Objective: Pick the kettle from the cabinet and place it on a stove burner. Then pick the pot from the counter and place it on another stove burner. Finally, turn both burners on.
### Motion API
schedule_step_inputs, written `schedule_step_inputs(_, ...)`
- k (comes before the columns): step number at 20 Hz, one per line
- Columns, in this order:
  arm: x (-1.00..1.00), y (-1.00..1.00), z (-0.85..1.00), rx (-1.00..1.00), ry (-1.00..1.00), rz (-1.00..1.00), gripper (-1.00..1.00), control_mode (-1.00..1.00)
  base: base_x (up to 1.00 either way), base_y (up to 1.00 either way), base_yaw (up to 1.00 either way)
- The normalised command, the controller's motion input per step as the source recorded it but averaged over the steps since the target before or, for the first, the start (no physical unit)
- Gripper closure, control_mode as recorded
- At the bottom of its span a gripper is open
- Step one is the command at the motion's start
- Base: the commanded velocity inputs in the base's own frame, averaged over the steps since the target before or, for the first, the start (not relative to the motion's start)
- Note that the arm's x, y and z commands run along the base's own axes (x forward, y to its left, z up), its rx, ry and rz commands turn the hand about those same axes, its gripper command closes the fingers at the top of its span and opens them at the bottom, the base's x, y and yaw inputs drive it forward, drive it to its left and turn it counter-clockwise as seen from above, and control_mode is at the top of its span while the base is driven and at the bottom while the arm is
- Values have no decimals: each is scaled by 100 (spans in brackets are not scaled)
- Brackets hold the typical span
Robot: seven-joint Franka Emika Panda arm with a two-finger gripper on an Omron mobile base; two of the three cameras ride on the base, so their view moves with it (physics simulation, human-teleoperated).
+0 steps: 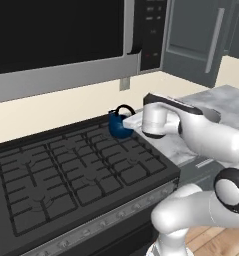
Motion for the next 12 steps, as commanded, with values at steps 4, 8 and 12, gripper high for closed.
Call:
schedule_step_inputs(4, 26, 2, -8, 0, -1, 2, 100, -100, 0, 0, 0)
schedule_step_inputs(8, 27, 0, -1, 0, -2, 1, 100, -100, 0, 0, 0)
schedule_step_inputs(12, 24, 0, 0, 0, -4, 1, 100, -100, 0, 0, 0)
